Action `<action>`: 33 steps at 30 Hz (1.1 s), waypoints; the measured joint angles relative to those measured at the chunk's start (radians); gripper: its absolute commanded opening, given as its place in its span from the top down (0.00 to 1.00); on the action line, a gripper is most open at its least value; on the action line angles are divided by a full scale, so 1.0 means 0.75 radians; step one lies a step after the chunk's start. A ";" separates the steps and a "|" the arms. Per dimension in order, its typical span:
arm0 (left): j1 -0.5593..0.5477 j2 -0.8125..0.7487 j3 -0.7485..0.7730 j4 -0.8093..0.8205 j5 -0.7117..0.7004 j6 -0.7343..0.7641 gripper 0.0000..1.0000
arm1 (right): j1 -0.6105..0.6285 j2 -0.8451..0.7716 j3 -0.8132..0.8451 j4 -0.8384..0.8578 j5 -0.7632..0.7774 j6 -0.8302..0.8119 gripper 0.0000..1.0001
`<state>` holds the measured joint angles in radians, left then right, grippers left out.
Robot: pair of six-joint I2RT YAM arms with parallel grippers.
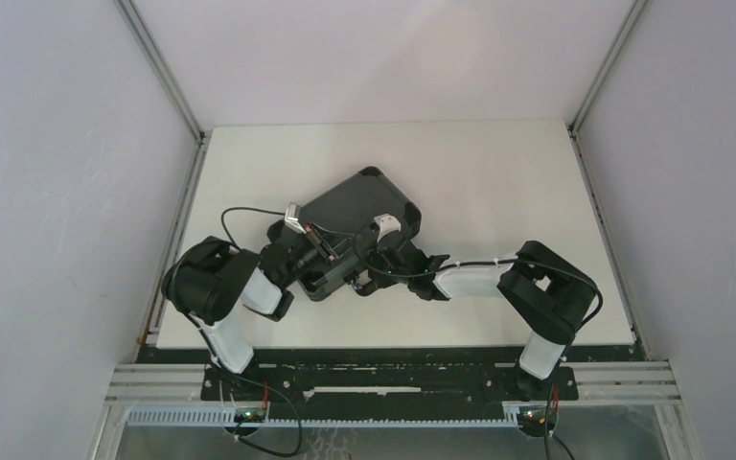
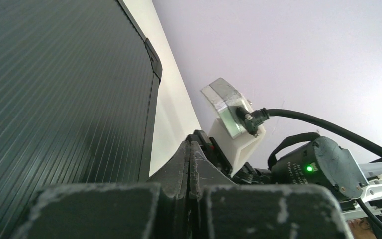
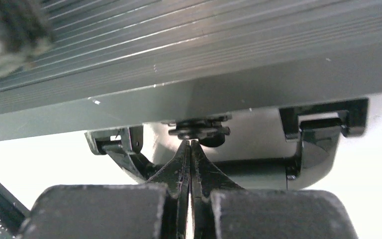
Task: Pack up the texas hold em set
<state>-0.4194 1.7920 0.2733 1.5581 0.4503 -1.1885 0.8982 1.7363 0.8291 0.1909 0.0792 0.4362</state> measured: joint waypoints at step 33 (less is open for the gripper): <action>0.000 -0.004 -0.006 0.000 0.003 -0.001 1.00 | -0.044 -0.004 -0.047 0.081 -0.063 -0.016 1.00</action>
<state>-0.4194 1.7889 0.2691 1.5581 0.4522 -1.1889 0.8650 1.7336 0.7940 0.2516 0.0319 0.4244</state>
